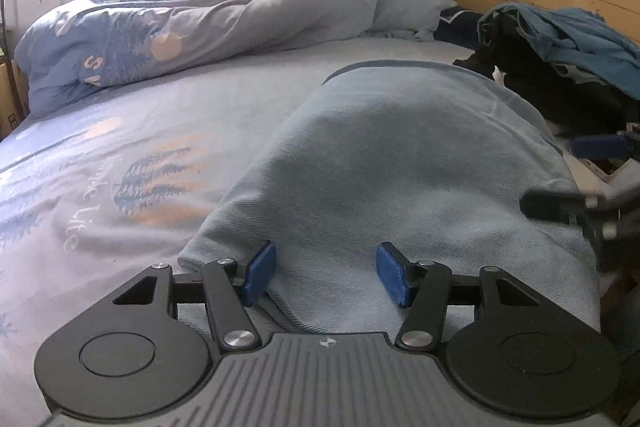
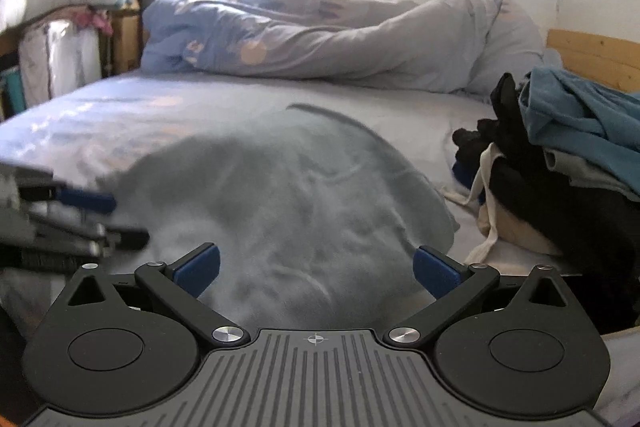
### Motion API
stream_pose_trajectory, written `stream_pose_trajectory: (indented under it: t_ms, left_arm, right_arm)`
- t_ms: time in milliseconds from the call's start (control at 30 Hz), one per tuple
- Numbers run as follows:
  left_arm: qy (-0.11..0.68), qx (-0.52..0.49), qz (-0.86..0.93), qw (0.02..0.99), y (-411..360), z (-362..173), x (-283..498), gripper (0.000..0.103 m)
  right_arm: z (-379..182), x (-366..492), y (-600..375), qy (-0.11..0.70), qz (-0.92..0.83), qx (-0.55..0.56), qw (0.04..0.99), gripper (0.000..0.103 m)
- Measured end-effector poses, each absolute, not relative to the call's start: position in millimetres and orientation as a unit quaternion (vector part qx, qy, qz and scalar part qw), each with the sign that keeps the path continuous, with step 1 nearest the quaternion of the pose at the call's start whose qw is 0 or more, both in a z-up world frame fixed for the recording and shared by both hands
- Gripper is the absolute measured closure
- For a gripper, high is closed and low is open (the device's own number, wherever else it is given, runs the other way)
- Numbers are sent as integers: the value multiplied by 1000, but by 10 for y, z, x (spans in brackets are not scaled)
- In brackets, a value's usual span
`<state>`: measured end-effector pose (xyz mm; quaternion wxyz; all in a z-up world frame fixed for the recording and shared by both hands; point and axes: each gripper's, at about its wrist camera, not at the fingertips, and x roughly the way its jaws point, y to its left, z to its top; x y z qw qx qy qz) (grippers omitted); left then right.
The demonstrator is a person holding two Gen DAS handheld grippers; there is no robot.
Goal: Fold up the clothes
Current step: 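Grasp the folded garment edge with the left gripper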
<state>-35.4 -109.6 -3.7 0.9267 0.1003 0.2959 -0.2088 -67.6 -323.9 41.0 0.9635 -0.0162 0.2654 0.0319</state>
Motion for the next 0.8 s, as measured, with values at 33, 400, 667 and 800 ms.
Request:
stream_pose_trajectory:
  t_ms: [33,400,667,800]
  left_arm:
    - [293,100,-209,927,-1094,-42,-355,41]
    - [249,116,-200,941,-1121,-73,-433,39]
    - [240,93,-234,937,-998,-72,-446,34]
    - [238,73,-253,935,-896,-28,-443,34]
  right_arm:
    - [457,-641,-3217,267,25,-7,963,0]
    - [674,308,-2627,286,-15,-10,958,0]
    - [207,656,-2500,326,-30,-58,943,0]
    - [173,754,-2545,343,-18,-61,937,0]
